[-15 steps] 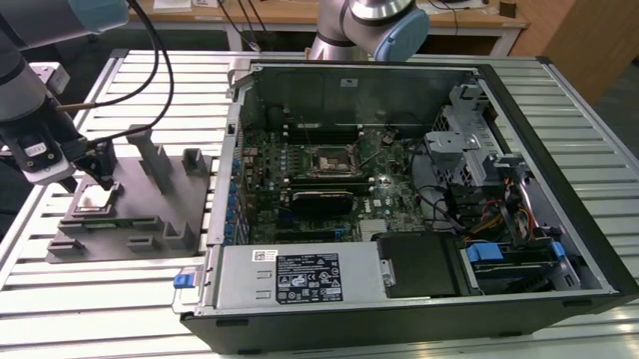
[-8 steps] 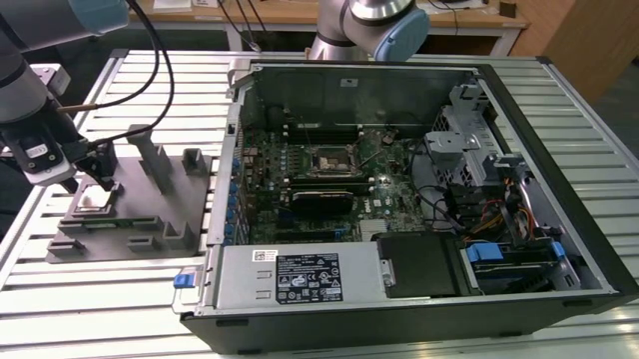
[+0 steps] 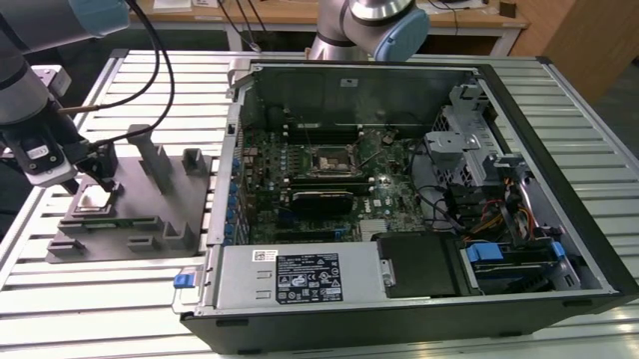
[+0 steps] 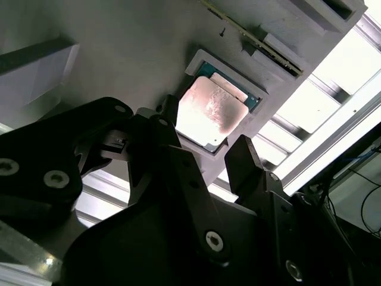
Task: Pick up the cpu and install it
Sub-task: 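Pick up the cpu and move it towards the insertion slot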
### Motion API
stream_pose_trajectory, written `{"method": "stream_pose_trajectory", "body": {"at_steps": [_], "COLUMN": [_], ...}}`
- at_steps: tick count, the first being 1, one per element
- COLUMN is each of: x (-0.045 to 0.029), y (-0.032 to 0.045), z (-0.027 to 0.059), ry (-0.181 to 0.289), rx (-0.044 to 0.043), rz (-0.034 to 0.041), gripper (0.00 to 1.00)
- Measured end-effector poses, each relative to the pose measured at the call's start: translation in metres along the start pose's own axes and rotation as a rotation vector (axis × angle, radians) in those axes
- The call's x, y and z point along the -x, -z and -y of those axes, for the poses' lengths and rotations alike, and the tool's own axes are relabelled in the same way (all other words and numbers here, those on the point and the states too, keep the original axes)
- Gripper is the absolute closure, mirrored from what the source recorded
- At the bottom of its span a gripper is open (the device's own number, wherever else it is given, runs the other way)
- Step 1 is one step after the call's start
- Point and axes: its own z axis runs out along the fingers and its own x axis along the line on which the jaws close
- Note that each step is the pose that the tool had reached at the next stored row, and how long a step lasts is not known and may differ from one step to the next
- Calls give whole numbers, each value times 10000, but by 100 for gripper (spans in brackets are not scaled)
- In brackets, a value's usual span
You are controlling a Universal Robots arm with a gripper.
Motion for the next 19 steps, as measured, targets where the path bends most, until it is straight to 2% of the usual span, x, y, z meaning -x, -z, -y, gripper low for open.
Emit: {"method": "stream_pose_trajectory", "body": {"at_steps": [14,19], "x": [0,-28], "y": [-52,-62], "z": [2,2], "ry": [-30,-50], "rx": [0,0], "rz": [2,3], "gripper": [41,41]}}
